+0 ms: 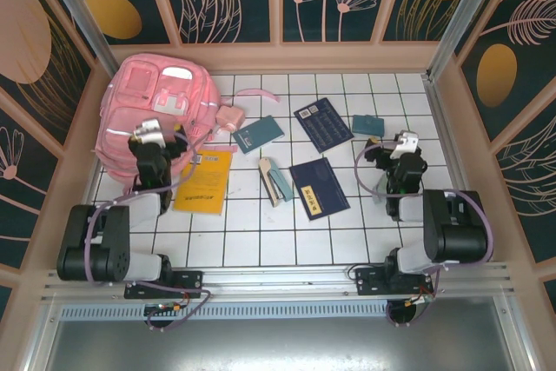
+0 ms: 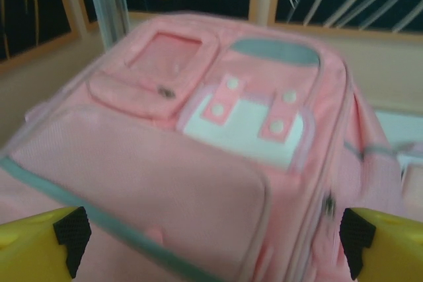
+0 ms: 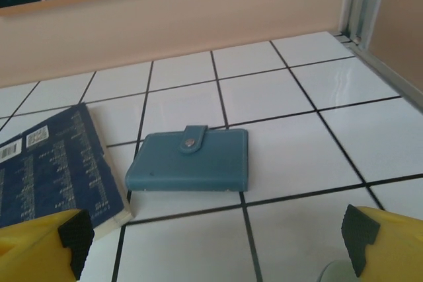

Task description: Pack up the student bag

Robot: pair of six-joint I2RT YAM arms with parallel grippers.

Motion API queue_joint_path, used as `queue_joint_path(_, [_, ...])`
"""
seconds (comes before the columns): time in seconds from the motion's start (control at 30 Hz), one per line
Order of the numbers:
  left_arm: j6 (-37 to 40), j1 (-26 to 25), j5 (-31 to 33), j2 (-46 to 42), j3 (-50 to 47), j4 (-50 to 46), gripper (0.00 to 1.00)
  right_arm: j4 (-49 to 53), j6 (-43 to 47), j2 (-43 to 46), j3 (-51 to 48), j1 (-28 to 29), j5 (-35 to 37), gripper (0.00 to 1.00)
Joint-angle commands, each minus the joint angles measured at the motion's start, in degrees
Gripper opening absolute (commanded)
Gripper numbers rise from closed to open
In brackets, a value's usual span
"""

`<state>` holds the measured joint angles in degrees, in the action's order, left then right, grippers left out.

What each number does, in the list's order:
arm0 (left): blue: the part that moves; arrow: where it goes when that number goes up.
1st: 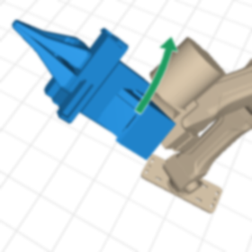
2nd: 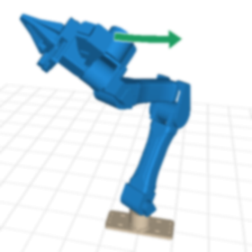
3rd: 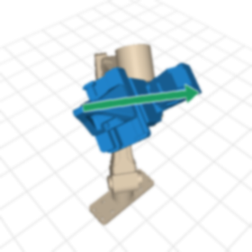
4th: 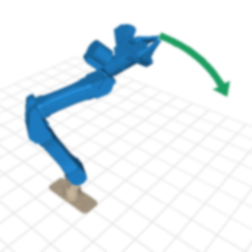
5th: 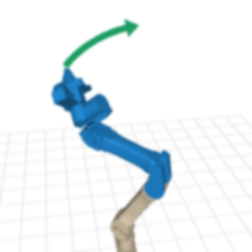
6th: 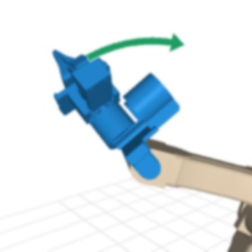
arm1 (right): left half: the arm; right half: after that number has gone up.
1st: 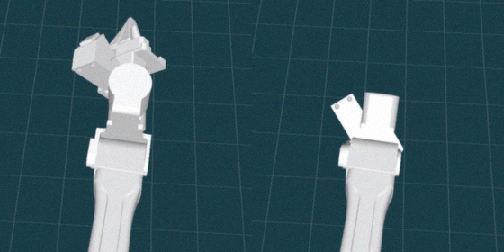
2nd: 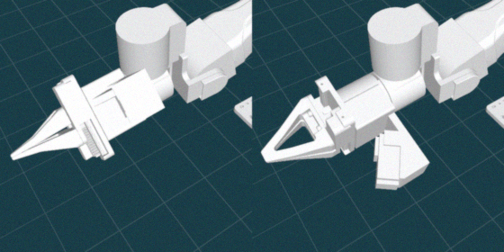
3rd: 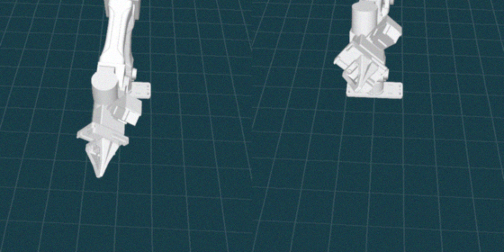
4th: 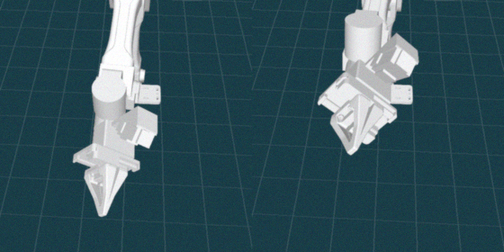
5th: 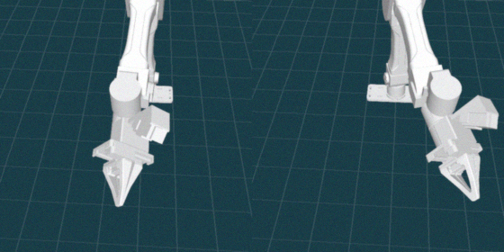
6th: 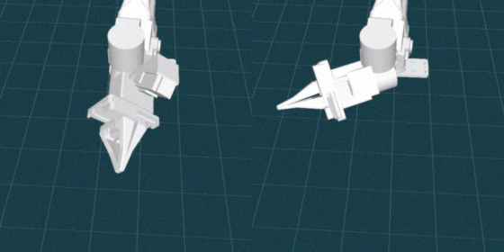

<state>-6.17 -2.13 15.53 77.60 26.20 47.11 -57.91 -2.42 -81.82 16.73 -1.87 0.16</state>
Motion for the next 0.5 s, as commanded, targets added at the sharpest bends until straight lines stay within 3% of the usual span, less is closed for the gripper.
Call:
queue_joint_path(0.0, [-6.59,0.29,4.50,-5.97,9.17,-20.58,0.99,13.54,-4.64,6.31,6.44,-0.73,3.17,0.99])
queue_joint_path(0.1, [-17.56,0.29,8.28,-7.51,18.11,-35.17,0.99,23.31,-11.08,9.77,12.04,-1.16,2.01,0.99])
queue_joint_path(0.2, [-19.40,0.29,3.71,-7.19,24.63,-44.97,0.99,30.44,-19.80,12.20,16.78,-2.38,-0.13,0.99])
queue_joint_path(0.27, [-20.75,0.29,1.46,-7.93,25.88,-46.81,0.99,36.03,-26.54,13.16,19.62,-3.29,0.24,0.99])
queue_joint_path(0.33, [-21.62,0.29,-0.90,-9.18,25.76,-47.05,0.98,36.07,-27.24,13.23,20.81,-5.11,-7.06,0.99])
queue_joint_path(0.47, [-22.50,0.29,-3.66,-8.34,27.60,-51.22,0.99,37.33,-28.87,12.86,22.95,-5.13,-12.20,0.99])
